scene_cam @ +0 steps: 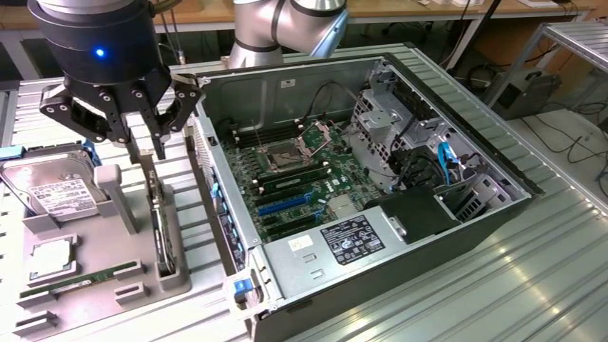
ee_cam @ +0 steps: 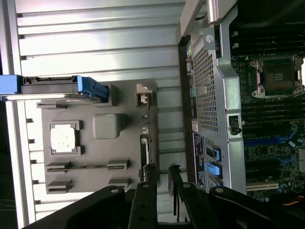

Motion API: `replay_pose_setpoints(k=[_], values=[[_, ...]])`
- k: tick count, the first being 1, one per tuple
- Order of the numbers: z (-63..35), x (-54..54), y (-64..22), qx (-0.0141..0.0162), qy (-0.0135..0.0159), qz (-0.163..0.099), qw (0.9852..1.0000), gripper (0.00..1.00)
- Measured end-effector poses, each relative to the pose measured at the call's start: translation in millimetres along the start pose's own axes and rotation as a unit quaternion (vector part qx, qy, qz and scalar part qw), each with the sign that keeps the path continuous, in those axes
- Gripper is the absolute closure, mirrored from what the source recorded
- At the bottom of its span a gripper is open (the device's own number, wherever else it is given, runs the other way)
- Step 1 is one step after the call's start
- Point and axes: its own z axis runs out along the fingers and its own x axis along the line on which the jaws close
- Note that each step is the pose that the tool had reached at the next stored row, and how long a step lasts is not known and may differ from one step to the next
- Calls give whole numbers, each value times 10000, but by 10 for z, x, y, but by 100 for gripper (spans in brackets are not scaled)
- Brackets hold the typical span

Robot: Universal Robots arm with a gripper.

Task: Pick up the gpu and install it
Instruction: 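Pick up the gpu and move the gpu toward the slot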

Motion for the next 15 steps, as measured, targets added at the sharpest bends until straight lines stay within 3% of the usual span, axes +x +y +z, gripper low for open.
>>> replay_pose_setpoints(k=[3,8,15], values=[[2,0,0,0,1,0,10000,64],[96,88,-12,-3,-36,0,10000,64],[243,178,-29,-3,-43,0,10000,64]])
